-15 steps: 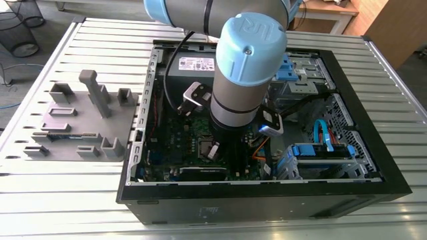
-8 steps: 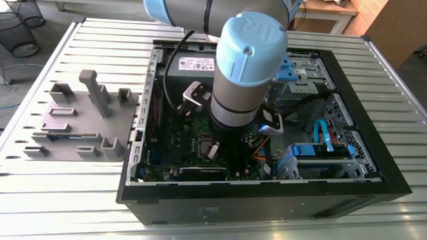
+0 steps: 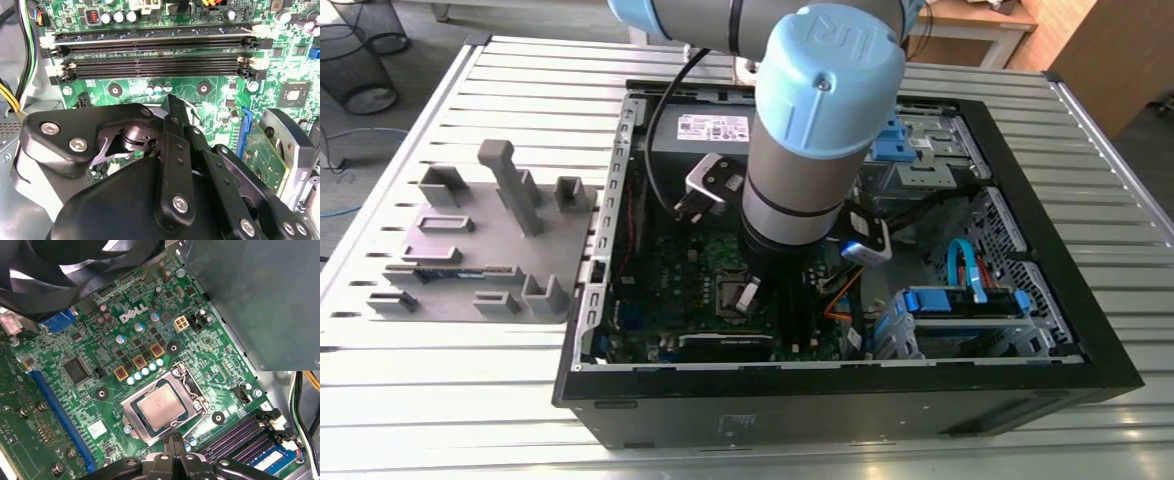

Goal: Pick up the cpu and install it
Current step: 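Install the first cpu locking lever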

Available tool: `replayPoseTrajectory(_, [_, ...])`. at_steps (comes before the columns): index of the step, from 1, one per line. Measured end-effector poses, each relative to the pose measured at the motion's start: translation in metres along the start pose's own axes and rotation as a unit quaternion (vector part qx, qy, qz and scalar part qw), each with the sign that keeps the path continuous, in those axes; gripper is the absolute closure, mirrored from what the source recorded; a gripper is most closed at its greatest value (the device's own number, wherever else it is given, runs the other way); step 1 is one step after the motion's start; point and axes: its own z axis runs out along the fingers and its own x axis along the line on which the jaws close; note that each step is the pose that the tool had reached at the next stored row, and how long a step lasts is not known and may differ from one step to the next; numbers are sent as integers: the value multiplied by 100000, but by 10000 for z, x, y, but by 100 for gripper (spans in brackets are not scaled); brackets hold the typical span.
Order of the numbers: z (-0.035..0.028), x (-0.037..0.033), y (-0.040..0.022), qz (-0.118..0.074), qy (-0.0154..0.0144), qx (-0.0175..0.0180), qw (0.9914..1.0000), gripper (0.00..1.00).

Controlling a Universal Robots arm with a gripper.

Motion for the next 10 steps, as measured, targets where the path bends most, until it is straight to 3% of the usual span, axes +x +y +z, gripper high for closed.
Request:
replayPoseTrajectory(2, [0, 0, 0, 0, 3, -12, 100000, 89])
replayPoseTrajectory(4, [-1, 5, -6, 19, 97, -323, 99999, 89])
replayPoseTrajectory(10, [0, 12, -17, 64, 230, -738, 99997, 89])
